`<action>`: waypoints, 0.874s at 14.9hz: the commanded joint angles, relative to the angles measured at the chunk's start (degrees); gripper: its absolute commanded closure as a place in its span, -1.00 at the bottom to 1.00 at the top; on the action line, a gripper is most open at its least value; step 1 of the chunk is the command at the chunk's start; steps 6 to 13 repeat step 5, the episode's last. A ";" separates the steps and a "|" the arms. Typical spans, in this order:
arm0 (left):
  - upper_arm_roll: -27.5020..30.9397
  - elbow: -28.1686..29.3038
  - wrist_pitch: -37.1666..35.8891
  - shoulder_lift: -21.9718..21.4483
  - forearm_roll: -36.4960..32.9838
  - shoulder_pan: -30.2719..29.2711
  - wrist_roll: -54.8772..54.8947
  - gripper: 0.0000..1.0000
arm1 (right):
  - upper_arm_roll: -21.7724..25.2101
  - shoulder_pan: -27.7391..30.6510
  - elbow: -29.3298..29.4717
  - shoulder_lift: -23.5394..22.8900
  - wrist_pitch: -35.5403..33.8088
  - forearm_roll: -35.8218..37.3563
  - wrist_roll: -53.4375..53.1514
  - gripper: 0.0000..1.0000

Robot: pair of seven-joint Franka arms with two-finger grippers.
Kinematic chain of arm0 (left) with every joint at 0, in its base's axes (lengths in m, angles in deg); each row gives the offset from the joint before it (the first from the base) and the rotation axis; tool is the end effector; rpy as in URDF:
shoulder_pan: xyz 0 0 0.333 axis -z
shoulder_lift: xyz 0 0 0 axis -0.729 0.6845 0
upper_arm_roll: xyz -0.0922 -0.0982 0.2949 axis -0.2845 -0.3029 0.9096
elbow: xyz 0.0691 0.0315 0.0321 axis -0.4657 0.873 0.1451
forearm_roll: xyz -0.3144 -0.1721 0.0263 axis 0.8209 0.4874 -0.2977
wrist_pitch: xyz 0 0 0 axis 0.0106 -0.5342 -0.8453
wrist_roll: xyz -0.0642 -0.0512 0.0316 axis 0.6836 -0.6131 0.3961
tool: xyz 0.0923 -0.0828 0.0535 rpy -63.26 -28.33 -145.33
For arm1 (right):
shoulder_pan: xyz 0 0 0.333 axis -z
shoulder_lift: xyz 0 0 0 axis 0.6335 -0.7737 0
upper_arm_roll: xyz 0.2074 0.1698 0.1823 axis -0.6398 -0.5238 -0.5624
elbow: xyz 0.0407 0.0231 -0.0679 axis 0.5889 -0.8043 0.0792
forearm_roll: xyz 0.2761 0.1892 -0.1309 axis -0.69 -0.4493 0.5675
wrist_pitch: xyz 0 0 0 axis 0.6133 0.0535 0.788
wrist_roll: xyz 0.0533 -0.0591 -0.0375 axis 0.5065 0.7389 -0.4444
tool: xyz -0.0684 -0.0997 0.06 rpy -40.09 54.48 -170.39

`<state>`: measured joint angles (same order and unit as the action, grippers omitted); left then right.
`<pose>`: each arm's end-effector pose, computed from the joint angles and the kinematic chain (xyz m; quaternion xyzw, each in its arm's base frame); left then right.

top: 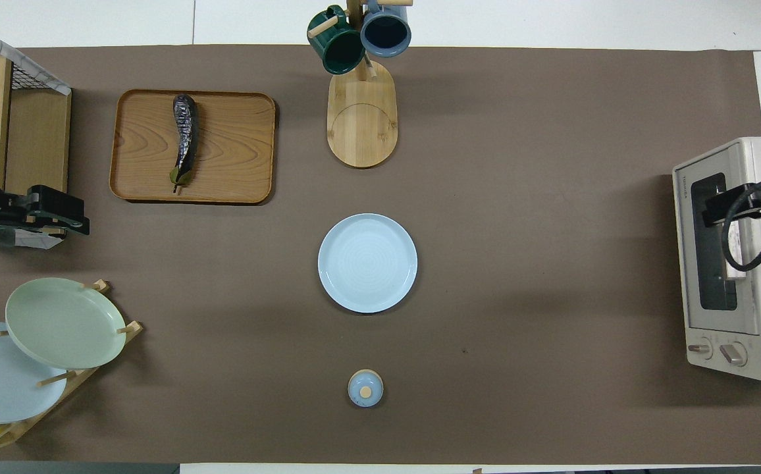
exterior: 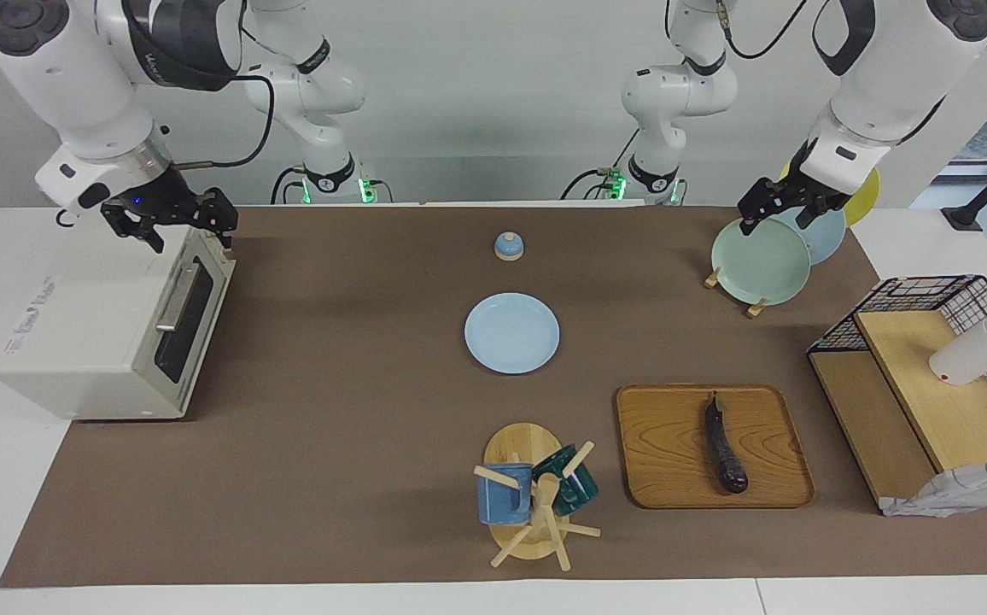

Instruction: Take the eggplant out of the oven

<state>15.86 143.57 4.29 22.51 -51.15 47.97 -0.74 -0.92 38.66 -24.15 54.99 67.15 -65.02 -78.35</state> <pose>0.4933 -0.0563 0.5851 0.9980 0.0269 -0.0564 0.0126 0.5138 -0.0413 0.5709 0.9978 0.0353 -0.0531 0.0180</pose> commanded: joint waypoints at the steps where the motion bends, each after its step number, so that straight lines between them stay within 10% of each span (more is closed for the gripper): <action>1: 0.27 0.13 0.15 -0.33 0.66 0.41 0.69 -1.00 | 0.79 -0.06 -1.20 0.70 0.28 -1.21 -1.52 -1.00; 13: 0.19 0.22 0.15 -0.42 0.66 -0.29 1.74 -1.00 | 2.28 -0.67 -1.20 0.61 0.11 -1.65 -1.43 -1.00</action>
